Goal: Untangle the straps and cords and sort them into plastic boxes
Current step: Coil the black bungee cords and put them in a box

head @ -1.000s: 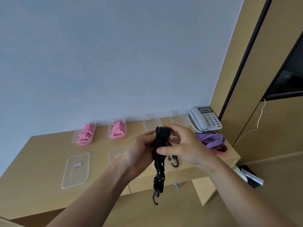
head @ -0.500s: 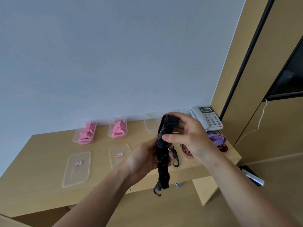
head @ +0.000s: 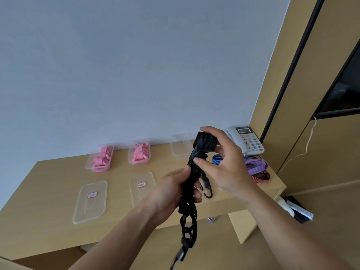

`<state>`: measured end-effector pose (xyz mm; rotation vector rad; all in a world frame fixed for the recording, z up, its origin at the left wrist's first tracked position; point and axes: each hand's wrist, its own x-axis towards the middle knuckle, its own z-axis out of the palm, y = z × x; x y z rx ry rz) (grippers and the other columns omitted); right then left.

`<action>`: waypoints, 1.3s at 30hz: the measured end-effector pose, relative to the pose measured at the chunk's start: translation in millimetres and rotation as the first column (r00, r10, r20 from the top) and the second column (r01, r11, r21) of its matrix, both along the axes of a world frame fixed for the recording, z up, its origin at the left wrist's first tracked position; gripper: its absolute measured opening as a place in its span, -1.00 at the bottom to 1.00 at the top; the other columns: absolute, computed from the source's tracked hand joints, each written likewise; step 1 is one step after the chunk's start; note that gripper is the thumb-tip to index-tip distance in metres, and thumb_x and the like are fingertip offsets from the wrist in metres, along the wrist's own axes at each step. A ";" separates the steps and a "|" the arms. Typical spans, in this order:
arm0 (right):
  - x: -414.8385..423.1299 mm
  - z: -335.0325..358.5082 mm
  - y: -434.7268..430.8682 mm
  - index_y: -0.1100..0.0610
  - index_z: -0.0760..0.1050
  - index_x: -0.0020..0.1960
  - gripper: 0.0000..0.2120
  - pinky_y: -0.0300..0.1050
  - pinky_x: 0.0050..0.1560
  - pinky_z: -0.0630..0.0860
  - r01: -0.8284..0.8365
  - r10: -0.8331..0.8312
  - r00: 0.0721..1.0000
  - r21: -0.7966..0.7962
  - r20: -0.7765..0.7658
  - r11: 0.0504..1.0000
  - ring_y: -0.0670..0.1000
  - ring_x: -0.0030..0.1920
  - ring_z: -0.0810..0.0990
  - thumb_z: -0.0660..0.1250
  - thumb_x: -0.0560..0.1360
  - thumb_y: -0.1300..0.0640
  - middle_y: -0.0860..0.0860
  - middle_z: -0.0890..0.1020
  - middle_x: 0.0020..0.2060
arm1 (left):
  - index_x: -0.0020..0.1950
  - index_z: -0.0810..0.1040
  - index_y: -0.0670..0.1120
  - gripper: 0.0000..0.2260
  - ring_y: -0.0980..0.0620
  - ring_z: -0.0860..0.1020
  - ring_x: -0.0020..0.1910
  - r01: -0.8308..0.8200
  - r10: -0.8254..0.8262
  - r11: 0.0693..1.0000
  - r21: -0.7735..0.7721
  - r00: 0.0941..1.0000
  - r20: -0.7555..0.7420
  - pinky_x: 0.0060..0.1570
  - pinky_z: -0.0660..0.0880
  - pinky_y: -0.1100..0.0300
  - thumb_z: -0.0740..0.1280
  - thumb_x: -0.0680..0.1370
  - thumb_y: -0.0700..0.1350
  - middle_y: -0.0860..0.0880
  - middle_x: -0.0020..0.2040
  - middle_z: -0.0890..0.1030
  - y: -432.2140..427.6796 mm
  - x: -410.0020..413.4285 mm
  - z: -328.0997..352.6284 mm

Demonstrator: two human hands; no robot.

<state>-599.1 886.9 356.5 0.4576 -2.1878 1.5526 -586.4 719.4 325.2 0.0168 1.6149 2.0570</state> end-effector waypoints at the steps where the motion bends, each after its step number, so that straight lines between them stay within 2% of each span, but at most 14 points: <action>1: 0.0 0.3 0.1 -0.05 0.48 0.33 -0.40 0.09 0.23 0.55 -0.002 0.002 1.000 -0.001 0.001 1.000 0.02 0.11 0.65 0.52 0.36 0.27 -0.15 0.63 0.10 | 0.15 0.57 -0.29 -0.67 -0.09 0.56 -0.29 -0.024 0.022 0.998 -0.051 0.999 -0.047 -0.12 0.59 0.06 0.18 0.73 -0.03 -0.07 -0.20 0.60 1.0 0.1 0.2; 4: -1.1 0.9 3.3 -0.08 0.48 0.33 -0.40 -0.02 0.25 0.54 -0.034 0.035 0.998 -0.025 0.057 0.999 -0.03 0.13 0.63 0.51 0.36 0.25 -0.20 0.63 0.09 | 0.05 0.57 -0.23 -0.77 -0.02 0.56 -0.33 -0.100 0.078 0.982 -0.158 0.987 -0.138 -0.22 0.58 0.18 0.21 0.72 -0.10 -0.03 -0.21 0.61 1.6 0.3 0.1; 7: -3.3 -1.8 5.7 -0.07 0.47 0.33 -0.40 -0.04 0.23 0.57 -0.046 0.048 0.995 -0.029 0.084 0.999 -0.04 0.14 0.62 0.51 0.38 0.31 -0.15 0.63 0.07 | 0.02 0.58 -0.19 -0.81 0.04 0.56 -0.35 -0.138 0.094 0.963 -0.234 0.978 -0.189 -0.31 0.50 0.32 0.23 0.72 -0.13 0.01 -0.26 0.63 1.7 0.4 -0.7; 13: -8.2 -9.9 2.3 0.00 0.48 0.32 -0.42 0.02 0.13 0.62 0.011 -0.010 1.000 0.028 -0.029 1.000 0.04 0.10 0.64 0.50 0.37 0.33 -0.06 0.61 0.10 | 0.09 0.64 -0.17 -0.83 0.07 0.58 -0.30 -0.151 0.086 0.950 -0.274 0.968 -0.235 -0.29 0.42 0.31 0.27 0.70 -0.15 0.01 -0.16 0.64 5.1 0.4 -3.1; 16: -8.8 -15.2 -1.2 0.11 0.50 0.30 -0.45 -0.02 0.15 0.58 0.076 -0.056 0.983 0.108 -0.173 0.991 0.00 0.14 0.61 0.50 0.35 0.36 -0.05 0.58 0.14 | 0.14 0.63 -0.25 -0.74 -0.02 0.58 -0.23 -0.144 0.125 0.980 -0.140 0.983 -0.132 -0.23 0.47 0.20 0.23 0.71 -0.09 -0.10 -0.09 0.64 7.4 -1.6 -2.0; 19: -6.6 -24.8 -5.2 0.19 0.52 0.28 -0.45 -0.24 0.26 0.44 0.145 -0.075 0.946 0.205 -0.316 0.968 -0.07 0.24 0.54 0.51 0.33 0.41 0.00 0.58 0.18 | 0.21 0.65 -0.27 -0.59 -0.13 0.61 -0.13 -0.180 0.158 0.973 0.147 0.976 0.149 -0.09 0.63 0.02 0.20 0.70 0.04 -0.17 -0.03 0.64 11.1 -4.5 3.9; 21: -3.6 -31.2 -8.1 0.19 0.53 0.32 -0.45 -0.20 0.33 0.42 0.138 -0.048 0.938 0.245 -0.343 0.959 -0.06 0.31 0.52 0.51 0.35 0.39 0.04 0.57 0.25 | 0.26 0.64 -0.26 -0.47 -0.19 0.63 -0.02 -0.161 0.102 0.958 0.236 0.964 0.245 0.03 0.62 -0.10 0.18 0.67 0.17 -0.18 0.02 0.64 7.8 -8.5 6.1; 24: 1.9 -40.7 -12.0 0.20 0.52 0.38 -0.47 -0.03 0.35 0.46 0.130 -0.015 0.928 0.286 -0.373 0.949 0.01 0.37 0.50 0.50 0.42 0.28 0.05 0.54 0.34 | 0.32 0.60 -0.28 -0.36 -0.32 0.57 0.28 -0.114 0.011 0.928 0.355 0.960 0.279 0.27 0.48 -0.26 0.20 0.63 0.28 -0.22 0.10 0.63 -0.4 -15.8 7.3; 26: 5.3 -45.6 -13.1 0.21 0.51 0.39 -0.50 0.03 0.34 0.46 0.118 0.009 0.920 0.298 -0.392 0.947 0.06 0.37 0.50 0.47 0.47 0.21 0.06 0.52 0.37 | 0.34 0.58 -0.27 -0.38 -0.33 0.59 0.29 -0.134 0.014 0.904 0.406 0.958 0.285 0.13 0.57 -0.24 0.29 0.60 0.26 -0.22 0.13 0.63 -3.7 -20.1 9.7; 29: 11.0 -50.6 -14.9 0.21 0.56 0.33 -0.60 0.10 0.31 0.46 0.109 0.029 0.912 0.310 -0.409 0.944 0.14 0.35 0.50 0.41 0.52 0.16 0.09 0.53 0.37 | 0.13 0.67 -0.19 -0.58 -0.19 0.69 -0.09 -0.153 0.060 0.902 0.403 0.970 0.234 -0.18 0.63 -0.06 0.40 0.56 0.16 -0.15 -0.05 0.66 -7.5 -25.5 13.2; 32: 14.5 -51.9 -16.0 0.19 0.62 0.26 -0.67 0.11 0.29 0.47 0.122 -0.005 0.913 0.260 -0.408 0.958 0.17 0.32 0.51 0.42 0.50 0.20 0.12 0.53 0.36 | 0.01 0.70 -0.14 -0.76 -0.11 0.67 -0.08 -0.104 0.047 0.922 0.374 0.986 0.159 -0.17 0.62 0.01 0.46 0.54 0.03 -0.12 -0.06 0.67 -8.2 -28.5 16.5; 36: 15.8 -49.8 -18.5 0.11 0.56 0.34 -0.50 0.00 0.25 0.50 0.201 -0.121 0.925 0.195 -0.360 0.960 0.08 0.28 0.51 0.52 0.41 0.19 0.15 0.49 0.34 | 0.10 0.58 -0.18 -0.80 -0.08 0.66 -0.13 -0.156 0.102 0.926 0.342 0.980 0.172 -0.20 0.63 0.07 0.46 0.51 -0.17 -0.14 -0.06 0.63 -4.1 -30.5 13.2; 37: 16.7 -49.9 -19.4 0.08 0.47 0.42 -0.38 -0.06 0.26 0.48 0.192 -0.143 0.949 0.158 -0.280 0.969 0.03 0.30 0.50 0.54 0.39 0.13 0.10 0.49 0.33 | 0.11 0.57 -0.18 -0.79 -0.08 0.67 -0.16 -0.178 0.122 0.922 0.344 0.976 0.178 -0.21 0.63 0.07 0.46 0.51 -0.20 -0.14 -0.07 0.63 -2.8 -31.4 12.3; 39: 19.6 -49.6 -23.3 -0.01 0.28 0.51 -0.15 -0.12 0.29 0.46 0.100 -0.102 0.994 0.046 0.043 0.994 -0.07 0.30 0.51 0.57 0.32 -0.07 -0.05 0.52 0.29 | 0.03 0.60 -0.20 -0.82 -0.08 0.68 -0.19 -0.210 0.151 0.907 0.364 0.971 0.185 -0.19 0.64 0.07 0.47 0.47 -0.21 -0.15 -0.10 0.66 -1.2 -33.6 11.4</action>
